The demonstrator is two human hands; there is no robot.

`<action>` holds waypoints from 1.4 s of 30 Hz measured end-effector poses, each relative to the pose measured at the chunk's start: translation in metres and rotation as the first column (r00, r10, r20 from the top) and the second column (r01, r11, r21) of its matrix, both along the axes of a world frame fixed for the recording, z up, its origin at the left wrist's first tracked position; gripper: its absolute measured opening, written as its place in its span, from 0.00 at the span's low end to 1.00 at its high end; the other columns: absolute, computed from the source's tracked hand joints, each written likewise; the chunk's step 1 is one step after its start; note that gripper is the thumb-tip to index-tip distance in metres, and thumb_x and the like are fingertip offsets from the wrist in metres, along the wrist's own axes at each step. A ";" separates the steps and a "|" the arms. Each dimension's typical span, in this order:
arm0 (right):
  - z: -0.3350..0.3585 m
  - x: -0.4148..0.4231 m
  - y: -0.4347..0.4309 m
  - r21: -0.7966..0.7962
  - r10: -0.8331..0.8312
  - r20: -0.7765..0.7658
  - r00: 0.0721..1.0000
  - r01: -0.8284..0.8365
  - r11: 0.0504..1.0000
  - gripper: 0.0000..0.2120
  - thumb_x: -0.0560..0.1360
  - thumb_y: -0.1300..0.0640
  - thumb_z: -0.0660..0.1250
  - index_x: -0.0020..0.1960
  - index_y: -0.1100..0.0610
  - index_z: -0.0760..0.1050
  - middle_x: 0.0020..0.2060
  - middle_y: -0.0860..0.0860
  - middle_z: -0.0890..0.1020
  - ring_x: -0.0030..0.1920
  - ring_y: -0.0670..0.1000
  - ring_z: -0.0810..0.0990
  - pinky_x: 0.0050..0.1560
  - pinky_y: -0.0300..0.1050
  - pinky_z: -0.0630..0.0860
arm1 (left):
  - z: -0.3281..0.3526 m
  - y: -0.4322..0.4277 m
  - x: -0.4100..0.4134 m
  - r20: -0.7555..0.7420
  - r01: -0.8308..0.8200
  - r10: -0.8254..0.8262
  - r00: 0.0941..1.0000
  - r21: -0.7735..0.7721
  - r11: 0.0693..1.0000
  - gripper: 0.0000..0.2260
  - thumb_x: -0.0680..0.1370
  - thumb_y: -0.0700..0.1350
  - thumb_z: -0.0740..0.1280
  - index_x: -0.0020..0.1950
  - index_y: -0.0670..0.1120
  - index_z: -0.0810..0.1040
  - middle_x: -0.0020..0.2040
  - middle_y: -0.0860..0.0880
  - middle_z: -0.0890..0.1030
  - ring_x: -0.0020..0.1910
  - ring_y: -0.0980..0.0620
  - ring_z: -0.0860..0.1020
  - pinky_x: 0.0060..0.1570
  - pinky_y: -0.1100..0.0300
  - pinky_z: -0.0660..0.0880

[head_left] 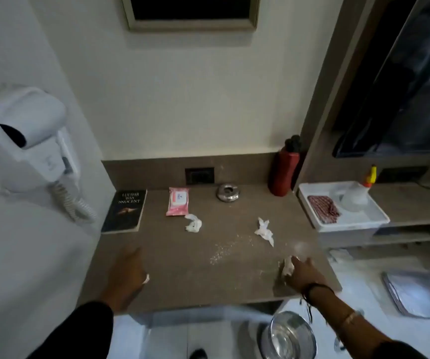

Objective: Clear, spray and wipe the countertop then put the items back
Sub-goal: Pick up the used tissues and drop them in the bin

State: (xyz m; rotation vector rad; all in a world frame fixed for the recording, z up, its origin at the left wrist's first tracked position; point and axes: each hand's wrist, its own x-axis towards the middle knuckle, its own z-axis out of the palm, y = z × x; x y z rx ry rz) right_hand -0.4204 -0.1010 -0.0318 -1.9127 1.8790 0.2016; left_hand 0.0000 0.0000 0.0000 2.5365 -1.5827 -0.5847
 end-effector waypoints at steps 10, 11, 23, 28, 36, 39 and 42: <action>-0.029 0.015 -0.013 -0.092 -0.207 0.113 0.972 0.218 0.972 0.09 0.73 0.56 0.68 0.47 0.61 0.81 0.45 0.62 0.80 0.45 0.63 0.82 0.49 0.49 0.77 | -0.054 -0.013 0.009 -0.133 -0.186 0.200 0.971 0.112 0.976 0.13 0.76 0.43 0.68 0.56 0.36 0.78 0.58 0.37 0.79 0.59 0.38 0.77 0.61 0.50 0.72; -0.030 0.017 -0.020 -0.103 -0.212 0.138 0.967 0.227 0.968 0.09 0.73 0.56 0.69 0.43 0.63 0.81 0.43 0.63 0.79 0.42 0.63 0.82 0.46 0.47 0.75 | -0.052 -0.017 0.008 -0.114 -0.152 0.161 0.980 0.089 0.984 0.09 0.76 0.42 0.68 0.49 0.36 0.79 0.53 0.36 0.80 0.55 0.38 0.78 0.57 0.50 0.74; -0.040 0.073 -0.149 -0.064 0.014 0.028 1.000 -0.012 0.998 0.34 0.73 0.53 0.69 0.75 0.50 0.59 0.63 0.57 0.70 0.54 0.61 0.78 0.48 0.50 0.76 | -0.052 -0.193 -0.023 -0.341 0.212 -0.202 0.918 -0.008 0.977 0.32 0.76 0.39 0.65 0.78 0.51 0.56 0.73 0.43 0.68 0.69 0.43 0.71 0.67 0.45 0.70; -0.051 0.088 -0.159 -0.090 0.164 -0.100 0.981 -0.174 0.981 0.16 0.78 0.52 0.63 0.66 0.52 0.73 0.62 0.55 0.72 0.55 0.59 0.77 0.55 0.50 0.77 | -0.065 -0.236 -0.040 -0.180 0.375 -0.351 0.919 0.124 0.919 0.14 0.74 0.39 0.67 0.59 0.42 0.77 0.61 0.43 0.78 0.61 0.42 0.77 0.62 0.47 0.74; 0.000 0.076 -0.086 -0.214 -0.158 0.507 0.847 0.301 0.930 0.28 0.70 0.66 0.70 0.69 0.55 0.71 0.44 0.53 0.82 0.42 0.54 0.80 0.45 0.46 0.77 | -0.025 -0.199 -0.117 -0.521 0.074 -0.091 0.849 -0.053 0.996 0.10 0.68 0.41 0.76 0.44 0.39 0.80 0.47 0.40 0.81 0.47 0.42 0.80 0.49 0.52 0.77; 0.013 0.057 -0.043 -0.203 -0.138 0.642 0.755 0.340 0.918 0.23 0.68 0.72 0.68 0.62 0.59 0.78 0.45 0.57 0.84 0.44 0.57 0.82 0.48 0.50 0.79 | -0.014 -0.160 -0.204 -0.783 -0.038 0.093 0.614 0.089 0.995 0.08 0.67 0.37 0.76 0.37 0.43 0.77 0.34 0.46 0.78 0.29 0.54 0.75 0.28 0.64 0.74; 0.010 0.005 0.005 -0.216 -0.062 0.711 0.701 0.301 0.929 0.19 0.68 0.74 0.64 0.54 0.57 0.81 0.48 0.53 0.82 0.48 0.54 0.82 0.51 0.41 0.77 | -0.017 -0.113 -0.292 -0.843 -0.084 0.220 0.491 0.206 0.975 0.04 0.68 0.33 0.72 0.36 0.41 0.79 0.30 0.44 0.79 0.26 0.52 0.75 0.28 0.61 0.74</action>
